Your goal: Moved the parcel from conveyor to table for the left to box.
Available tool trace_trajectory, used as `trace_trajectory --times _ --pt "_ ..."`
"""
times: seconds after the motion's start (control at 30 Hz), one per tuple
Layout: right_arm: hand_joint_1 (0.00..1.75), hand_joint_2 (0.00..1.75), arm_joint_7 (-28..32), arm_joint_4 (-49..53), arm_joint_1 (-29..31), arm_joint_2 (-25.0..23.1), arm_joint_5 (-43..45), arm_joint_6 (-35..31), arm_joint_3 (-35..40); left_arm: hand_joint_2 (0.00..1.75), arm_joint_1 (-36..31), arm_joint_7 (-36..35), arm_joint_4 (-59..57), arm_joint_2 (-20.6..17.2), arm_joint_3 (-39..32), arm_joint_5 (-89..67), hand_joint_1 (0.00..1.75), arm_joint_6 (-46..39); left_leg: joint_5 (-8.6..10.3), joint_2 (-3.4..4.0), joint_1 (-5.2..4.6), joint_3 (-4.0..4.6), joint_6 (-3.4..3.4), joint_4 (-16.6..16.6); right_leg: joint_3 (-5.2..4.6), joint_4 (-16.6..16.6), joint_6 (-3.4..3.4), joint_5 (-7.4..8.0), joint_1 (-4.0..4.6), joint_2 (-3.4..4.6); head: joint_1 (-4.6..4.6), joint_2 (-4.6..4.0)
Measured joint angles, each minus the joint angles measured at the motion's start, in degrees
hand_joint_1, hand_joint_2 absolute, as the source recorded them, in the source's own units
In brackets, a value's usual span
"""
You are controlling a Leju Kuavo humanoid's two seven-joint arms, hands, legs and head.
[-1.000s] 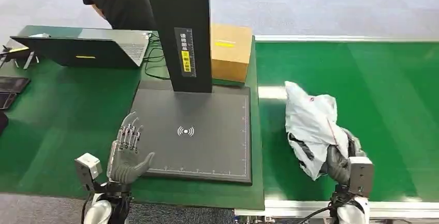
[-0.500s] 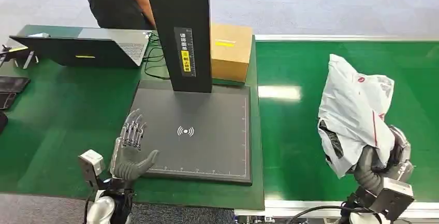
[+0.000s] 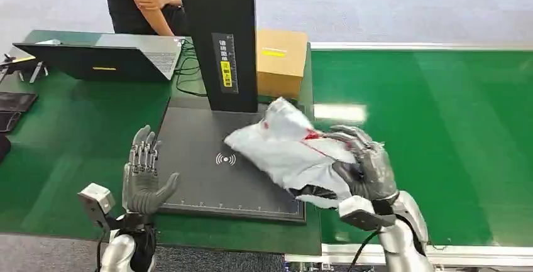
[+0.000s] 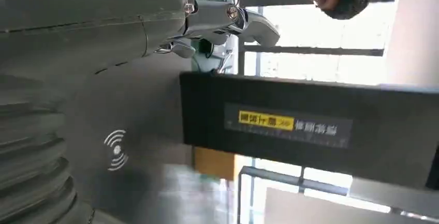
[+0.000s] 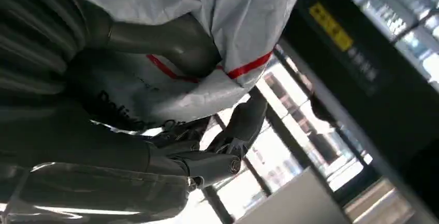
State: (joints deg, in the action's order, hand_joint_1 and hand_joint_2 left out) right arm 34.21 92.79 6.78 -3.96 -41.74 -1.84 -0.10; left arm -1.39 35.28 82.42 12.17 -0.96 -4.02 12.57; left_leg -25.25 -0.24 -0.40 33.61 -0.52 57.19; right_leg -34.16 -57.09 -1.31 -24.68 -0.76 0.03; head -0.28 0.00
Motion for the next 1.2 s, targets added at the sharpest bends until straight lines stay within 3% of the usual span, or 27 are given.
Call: trace_trajectory --times 0.23,0.43,0.63,0.83,0.87,0.9,0.93,1.07,1.2 --pt "1.75 1.75 -0.8 -7.8 6.6 4.8 -3.9 1.0 12.5 1.75 0.0 0.7 0.2 0.0 -0.8 1.5 0.0 -0.4 0.0 0.0 -0.01 0.01 0.0 0.0 -0.02 0.0 0.0 0.0 -0.01 0.0 -0.02 0.0" --pt "1.75 1.75 -5.4 -19.6 15.0 6.5 -11.2 -4.5 21.0 1.75 0.1 0.8 0.2 0.0 -1.1 1.7 0.0 -0.5 0.05 0.01 0.0 -0.04 0.06 0.0 -0.01 0.0 0.04 0.04 0.0 0.01 0.0 0.0" --pt "1.75 1.75 2.3 -31.0 21.2 6.7 -4.4 -9.1 25.7 1.75 -0.6 1.3 0.1 0.0 -1.0 1.7 0.0 -0.6 0.07 0.01 0.0 -0.05 0.07 0.0 -0.01 0.0 0.05 0.05 0.01 0.01 -0.02 0.0" --pt "1.75 1.75 2.9 -34.4 22.5 6.6 5.6 -15.8 29.8 1.75 -2.3 1.3 -1.0 0.0 -0.2 2.2 0.0 -0.6 0.07 0.01 0.0 -0.02 0.07 0.0 -0.04 0.0 0.06 0.04 0.0 0.01 0.0 0.0" --pt "1.27 1.75 2.9 -34.4 22.6 6.6 7.6 -16.9 30.8 1.75 -2.5 1.4 -1.2 0.0 -0.1 2.4 0.0 -0.6 0.06 0.01 0.0 -0.02 0.08 0.0 -0.05 0.0 0.06 0.04 0.0 0.01 -0.02 0.0" --pt "1.27 1.75 3.0 -34.4 22.6 6.6 9.8 -18.3 31.7 1.75 -2.6 1.7 -1.4 0.0 0.0 2.8 0.0 -0.6 0.06 0.01 0.0 -0.01 0.08 0.0 -0.05 0.0 0.06 0.04 0.0 0.01 -0.02 0.0" --pt "0.0 1.75 3.0 -34.4 22.6 6.6 11.9 -19.9 32.7 1.75 -2.6 2.1 -1.6 0.0 0.1 3.3 0.0 -0.7 0.06 0.01 0.0 0.0 0.08 0.0 -0.06 0.0 0.06 0.04 0.0 0.01 0.0 0.0" --pt "0.0 1.75 3.0 -33.2 22.6 6.6 19.2 -25.0 36.7 1.75 -2.6 3.0 -1.9 -0.2 0.2 4.6 0.0 -0.9 0.06 0.01 0.0 0.01 0.08 0.0 -0.09 0.0 0.06 0.04 0.0 0.01 -0.02 0.0" --pt "0.0 1.75 3.0 -29.5 21.7 7.0 29.5 -23.9 38.8 1.75 -2.5 3.1 -2.3 -0.3 0.4 4.9 0.0 -0.9 0.06 0.01 0.0 0.01 0.08 0.0 -0.1 0.0 0.06 0.04 0.0 0.01 -0.02 0.0"
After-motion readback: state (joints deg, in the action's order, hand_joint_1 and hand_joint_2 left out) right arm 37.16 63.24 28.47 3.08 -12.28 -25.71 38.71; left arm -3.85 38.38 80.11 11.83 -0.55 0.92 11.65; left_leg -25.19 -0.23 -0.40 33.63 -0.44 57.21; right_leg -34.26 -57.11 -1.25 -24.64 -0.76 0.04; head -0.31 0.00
